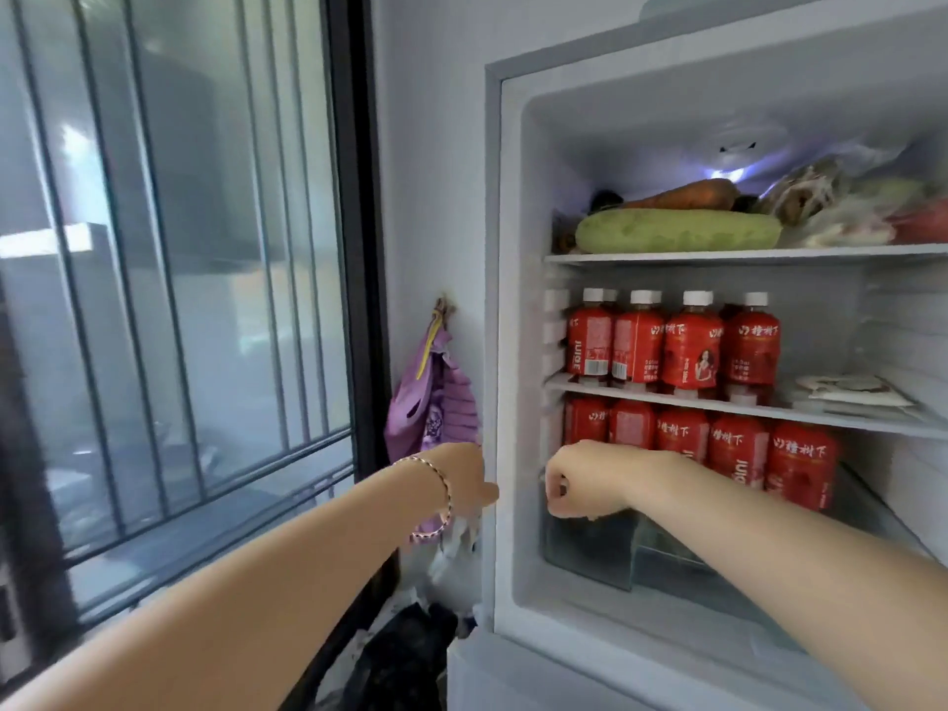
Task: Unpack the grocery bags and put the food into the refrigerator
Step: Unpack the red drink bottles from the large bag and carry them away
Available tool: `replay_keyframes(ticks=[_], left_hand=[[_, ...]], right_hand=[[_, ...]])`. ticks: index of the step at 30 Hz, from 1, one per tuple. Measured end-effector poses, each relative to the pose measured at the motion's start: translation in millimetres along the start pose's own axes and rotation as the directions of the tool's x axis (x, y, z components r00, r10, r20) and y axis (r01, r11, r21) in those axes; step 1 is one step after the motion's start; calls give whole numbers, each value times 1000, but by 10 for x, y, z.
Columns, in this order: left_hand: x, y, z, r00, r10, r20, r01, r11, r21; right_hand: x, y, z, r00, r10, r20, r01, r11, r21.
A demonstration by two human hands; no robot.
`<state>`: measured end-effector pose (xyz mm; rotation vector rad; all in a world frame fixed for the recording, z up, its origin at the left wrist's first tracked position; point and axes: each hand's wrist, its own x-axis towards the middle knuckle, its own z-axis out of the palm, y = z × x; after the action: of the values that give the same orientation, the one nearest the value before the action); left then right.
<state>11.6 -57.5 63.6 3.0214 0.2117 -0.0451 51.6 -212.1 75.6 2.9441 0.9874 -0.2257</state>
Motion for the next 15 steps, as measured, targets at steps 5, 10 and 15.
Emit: replay_keyframes(ticks=[5, 10, 15], left_hand=[[-1105, -583, 460, 943, -333, 18, 333, 940, -72], [-2666, -947, 1113, 716, -697, -51, 673, 707, -219], [-4629, -956, 1659, 369, -929, -24, 895, 362, -262]], right_hand=[[-103, -773, 387, 957, -289, 2, 288, 953, -99], [-657, -1919, 885, 766, -642, -43, 627, 760, -174], [-1805, -3198, 1496, 472, -882, 6, 871, 465, -157]])
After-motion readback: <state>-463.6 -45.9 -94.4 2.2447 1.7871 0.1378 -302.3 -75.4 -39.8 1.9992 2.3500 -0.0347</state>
